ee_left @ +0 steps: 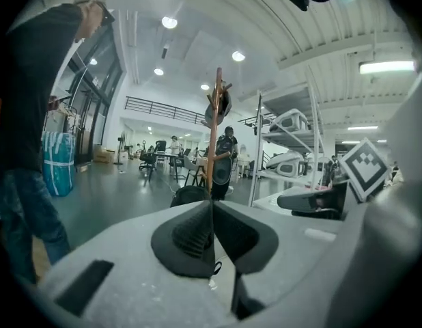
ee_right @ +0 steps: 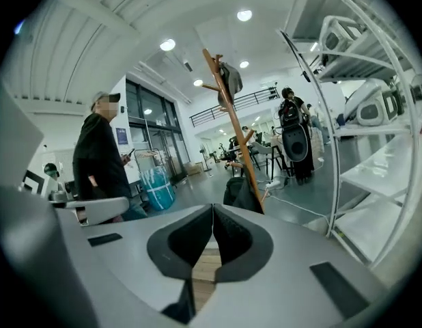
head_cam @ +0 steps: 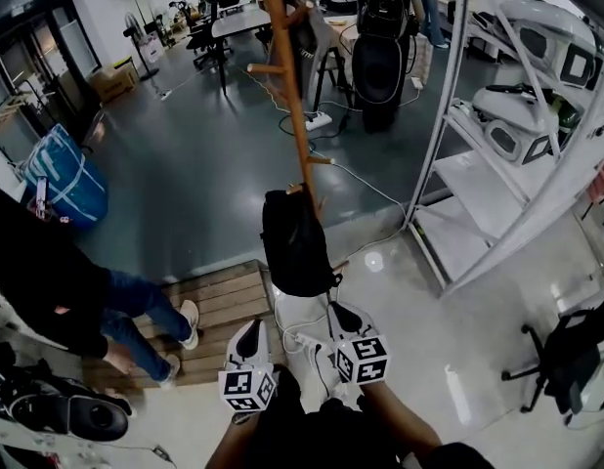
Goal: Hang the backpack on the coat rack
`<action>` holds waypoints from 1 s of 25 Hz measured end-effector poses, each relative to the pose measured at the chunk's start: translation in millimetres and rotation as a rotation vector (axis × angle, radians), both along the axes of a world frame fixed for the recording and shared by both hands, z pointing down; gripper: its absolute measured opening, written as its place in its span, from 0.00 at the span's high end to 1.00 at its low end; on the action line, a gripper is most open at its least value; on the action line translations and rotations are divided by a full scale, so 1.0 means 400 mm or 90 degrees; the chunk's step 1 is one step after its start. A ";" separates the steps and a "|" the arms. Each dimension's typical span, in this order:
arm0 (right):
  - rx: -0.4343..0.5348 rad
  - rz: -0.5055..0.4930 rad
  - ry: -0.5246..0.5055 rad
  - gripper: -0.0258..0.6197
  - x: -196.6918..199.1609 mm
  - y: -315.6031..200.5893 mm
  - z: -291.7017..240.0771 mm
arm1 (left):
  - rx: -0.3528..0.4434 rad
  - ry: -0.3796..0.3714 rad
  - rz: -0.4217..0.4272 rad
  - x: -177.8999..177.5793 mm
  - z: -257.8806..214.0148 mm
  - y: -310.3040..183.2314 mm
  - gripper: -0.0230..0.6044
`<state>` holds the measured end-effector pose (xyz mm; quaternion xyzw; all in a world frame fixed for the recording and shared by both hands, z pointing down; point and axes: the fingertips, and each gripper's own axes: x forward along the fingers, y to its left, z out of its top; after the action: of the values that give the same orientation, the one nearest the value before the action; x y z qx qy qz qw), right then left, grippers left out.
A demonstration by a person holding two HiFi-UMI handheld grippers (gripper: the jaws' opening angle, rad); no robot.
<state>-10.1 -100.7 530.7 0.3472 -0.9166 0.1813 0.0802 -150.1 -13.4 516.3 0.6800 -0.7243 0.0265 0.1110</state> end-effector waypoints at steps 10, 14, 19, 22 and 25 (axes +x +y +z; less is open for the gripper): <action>-0.006 0.013 -0.019 0.94 -0.087 0.113 -0.056 | 0.031 -0.011 0.037 -0.055 -0.041 0.056 0.92; -0.015 0.036 -0.026 0.94 -0.101 0.158 -0.078 | 0.035 -0.010 0.045 -0.088 -0.072 0.097 0.92; -0.010 0.059 -0.026 0.94 -0.122 0.194 -0.101 | 0.037 0.003 0.049 -0.139 -0.084 0.129 0.92; -0.009 0.066 -0.025 0.94 -0.134 0.206 -0.102 | 0.047 -0.002 0.062 -0.147 -0.094 0.132 0.92; -0.008 0.067 -0.020 0.94 -0.147 0.223 -0.098 | 0.050 0.003 0.073 -0.147 -0.092 0.134 0.92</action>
<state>-69.0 -11.4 491.5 0.3913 -0.8972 0.1965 0.0581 -209.0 40.2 479.6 0.7245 -0.6842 0.0029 0.0838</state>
